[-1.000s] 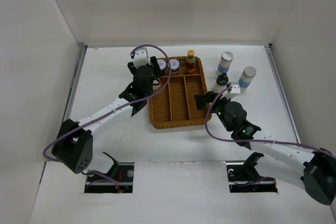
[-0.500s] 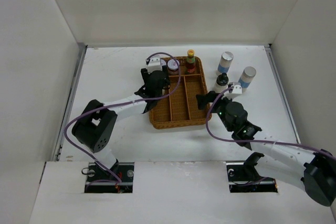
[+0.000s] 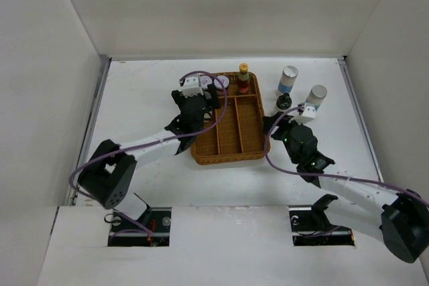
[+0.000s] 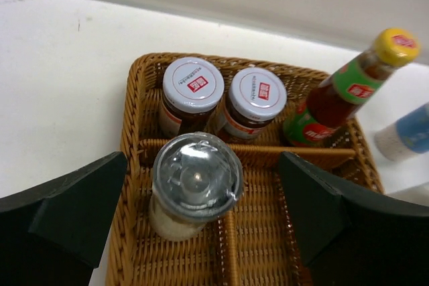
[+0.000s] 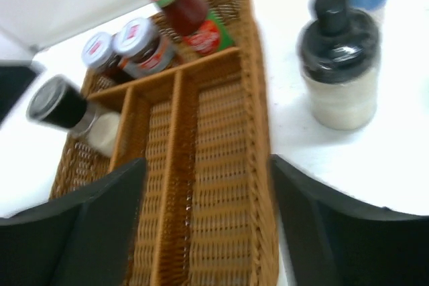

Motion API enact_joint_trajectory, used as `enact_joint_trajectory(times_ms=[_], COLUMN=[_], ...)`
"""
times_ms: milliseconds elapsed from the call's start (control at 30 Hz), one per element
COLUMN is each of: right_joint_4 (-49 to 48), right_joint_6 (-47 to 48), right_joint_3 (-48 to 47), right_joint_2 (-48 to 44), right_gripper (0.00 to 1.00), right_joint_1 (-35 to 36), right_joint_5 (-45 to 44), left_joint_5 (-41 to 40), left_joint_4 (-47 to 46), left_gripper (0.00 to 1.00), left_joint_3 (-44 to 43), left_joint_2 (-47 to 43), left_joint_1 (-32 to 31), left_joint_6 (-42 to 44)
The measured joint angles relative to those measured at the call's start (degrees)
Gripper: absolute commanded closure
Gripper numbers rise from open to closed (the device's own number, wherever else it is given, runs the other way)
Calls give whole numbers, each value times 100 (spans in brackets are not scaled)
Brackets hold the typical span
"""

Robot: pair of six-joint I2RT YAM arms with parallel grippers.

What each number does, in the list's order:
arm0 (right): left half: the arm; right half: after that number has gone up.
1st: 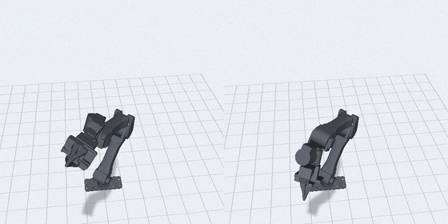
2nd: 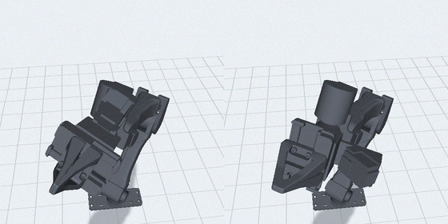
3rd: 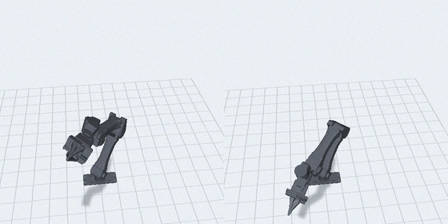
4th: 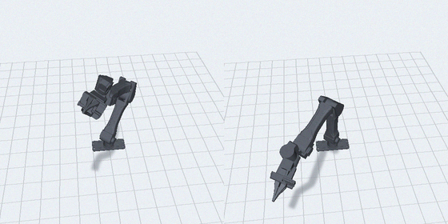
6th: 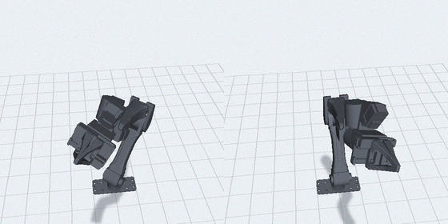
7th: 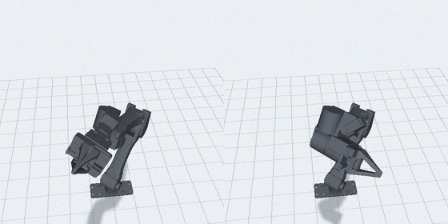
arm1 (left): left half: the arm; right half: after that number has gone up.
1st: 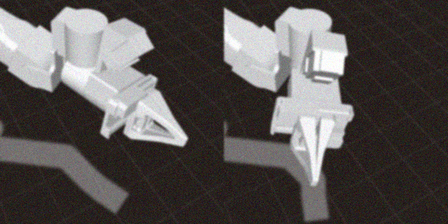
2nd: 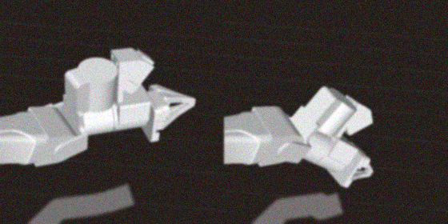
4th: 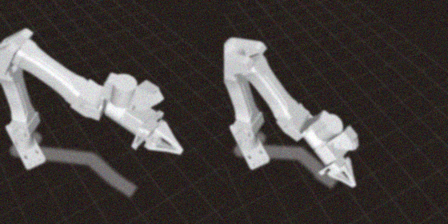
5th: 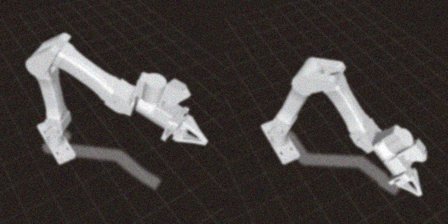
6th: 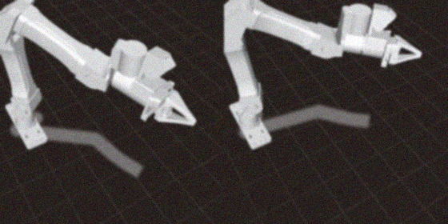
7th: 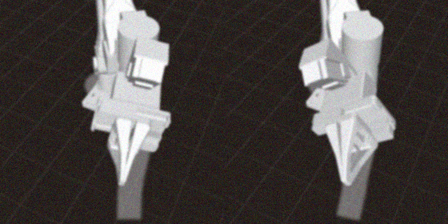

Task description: Organize the condiment bottles

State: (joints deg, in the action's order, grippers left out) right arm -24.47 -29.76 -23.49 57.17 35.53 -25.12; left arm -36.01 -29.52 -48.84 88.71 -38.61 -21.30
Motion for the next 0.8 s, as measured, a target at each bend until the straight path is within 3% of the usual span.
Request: enact_joint_trajectory(times_ms=[33,67,133,167,300,367,533,800], right_joint_4=[42,144,382,509,898,1051,1456,1915], right_joint_6=[26,2,-35,-59,-109,-81,-48,105], right_joint_3=[-13,-52,-188,-271,-686,-916,-1510,-2061], right_joint_2=[35,83,212,275,601,817,1421,2240], right_gripper=[63,72,75,70,20,10,1,0], right_joint_1=[-55,-114,-179,-195,-297,-415,-721,-1080], right_joint_5=[-37,-96,-216,-302,-682,-802,-1019,-1239], left_joint_5=[-17,-52,-225,-369,-1040,-1351,-1622,-1320], left_joint_4=[-98,-223,-520,-706,-1497,-1746,-1834,-2055], left_gripper=[0,0,0,0,0,0,0,0], left_joint_3=[195,431,988,1331,2658,3250,4153,4358], left_joint_2=[-240,-516,-1137,-1502,-2798,-3246,-3434,-2575], left_joint_1=[-44,-92,-205,-275,-496,-485,-195,31], left_joint_6=[-11,-20,-66,-96,-188,-251,-426,-1154])
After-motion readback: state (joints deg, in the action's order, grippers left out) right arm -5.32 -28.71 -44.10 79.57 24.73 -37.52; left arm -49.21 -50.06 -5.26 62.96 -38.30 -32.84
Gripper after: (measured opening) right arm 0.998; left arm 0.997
